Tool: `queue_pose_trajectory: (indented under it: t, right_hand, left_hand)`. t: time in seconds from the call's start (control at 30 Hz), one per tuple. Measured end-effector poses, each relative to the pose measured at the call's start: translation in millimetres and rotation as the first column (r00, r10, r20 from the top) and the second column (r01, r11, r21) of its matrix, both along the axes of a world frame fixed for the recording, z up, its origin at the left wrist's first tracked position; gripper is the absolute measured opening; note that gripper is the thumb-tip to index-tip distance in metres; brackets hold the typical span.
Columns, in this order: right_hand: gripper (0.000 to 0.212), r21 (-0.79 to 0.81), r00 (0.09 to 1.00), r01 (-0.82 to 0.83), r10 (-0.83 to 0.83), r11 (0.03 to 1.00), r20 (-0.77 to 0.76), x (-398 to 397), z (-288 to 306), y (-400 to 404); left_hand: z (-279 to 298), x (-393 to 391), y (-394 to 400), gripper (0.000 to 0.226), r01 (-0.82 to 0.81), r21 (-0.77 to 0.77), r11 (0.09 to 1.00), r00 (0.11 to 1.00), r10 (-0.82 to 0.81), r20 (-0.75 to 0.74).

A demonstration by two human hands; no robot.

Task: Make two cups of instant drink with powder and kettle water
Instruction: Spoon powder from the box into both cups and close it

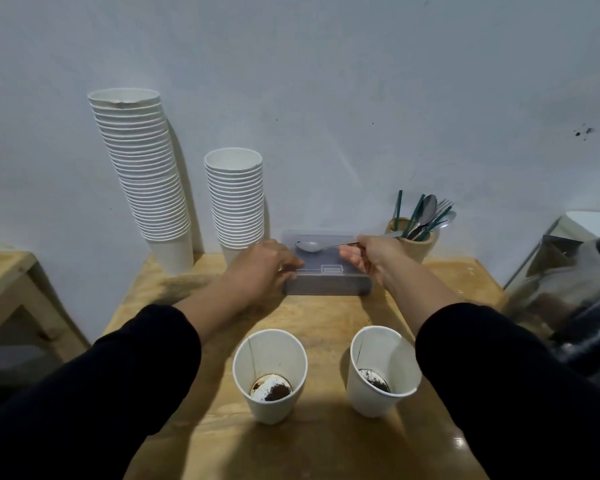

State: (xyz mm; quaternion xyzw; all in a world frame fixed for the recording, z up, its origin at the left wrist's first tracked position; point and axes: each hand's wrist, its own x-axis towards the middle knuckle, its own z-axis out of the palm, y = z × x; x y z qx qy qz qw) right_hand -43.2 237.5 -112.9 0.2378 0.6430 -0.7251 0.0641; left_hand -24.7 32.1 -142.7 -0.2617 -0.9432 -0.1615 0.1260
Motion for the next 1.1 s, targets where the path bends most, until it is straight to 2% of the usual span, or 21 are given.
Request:
queue_pose_trajectory:
  t: [0.13,0.3,0.43,0.5,0.57,0.63,0.67,0.77,0.83,0.93,1.1]
  right_hand:
    - [0.018,0.068,0.999,-0.034,0.033,0.997,0.024,3.8,0.7,0.1]
    - [0.032,0.102,0.992,-0.089,0.079,0.991,0.096,4.1,2.9,-0.5]
    - [0.030,0.153,0.991,-0.100,0.086,0.983,0.098,6.0,2.3,-2.5]
    - [0.031,0.247,0.986,-0.162,0.146,0.955,0.082,11.2,5.4,-0.5]
    - [0.026,0.483,0.966,-0.243,0.253,0.841,0.046,16.1,7.0,2.9]
    - [0.014,0.694,0.927,-0.234,0.372,0.680,-0.052,18.1,6.0,7.6]
    - [0.014,0.772,0.890,-0.225,0.449,0.594,-0.086,19.2,5.5,10.0]
    - [0.033,0.930,0.775,-0.236,0.632,0.280,0.006,19.6,0.8,13.1]
    - [0.037,0.965,0.748,-0.216,0.661,0.147,0.067,19.0,-2.4,11.4]
    - [0.036,0.980,0.751,-0.173,0.657,0.094,0.070,17.4,-3.9,6.6]
    - [0.029,0.984,0.764,-0.156,0.642,0.081,0.068,17.5,-1.2,-0.8]
  left_hand:
    - [-1.6,-1.7,-0.6,0.028,-0.001,-0.003,1.000,1.000,0.001,0.004]
    - [-0.9,-1.4,-0.6,0.028,0.011,0.000,1.000,1.000,-0.011,0.002]
    - [1.9,0.1,1.1,0.028,0.016,-0.015,1.000,1.000,-0.016,0.000]
    - [3.0,0.4,1.7,0.028,0.020,-0.017,1.000,1.000,-0.020,-0.007]
    - [4.3,1.2,2.4,0.029,0.015,-0.030,0.999,1.000,-0.015,-0.006]
    - [5.2,1.6,2.8,0.030,0.014,-0.035,0.999,1.000,-0.014,-0.005]
    - [5.7,1.9,3.4,0.030,0.013,-0.034,0.999,1.000,-0.013,-0.005]
    - [7.4,4.2,5.0,0.030,0.006,-0.035,0.999,1.000,-0.006,0.003]
    - [8.0,5.4,6.0,0.030,0.004,-0.031,1.000,1.000,-0.004,0.002]
    - [9.2,6.5,7.2,0.029,0.012,-0.032,0.999,1.000,-0.013,-0.005]
    - [9.1,6.4,3.8,0.026,0.051,-0.034,0.998,0.997,-0.052,-0.048]
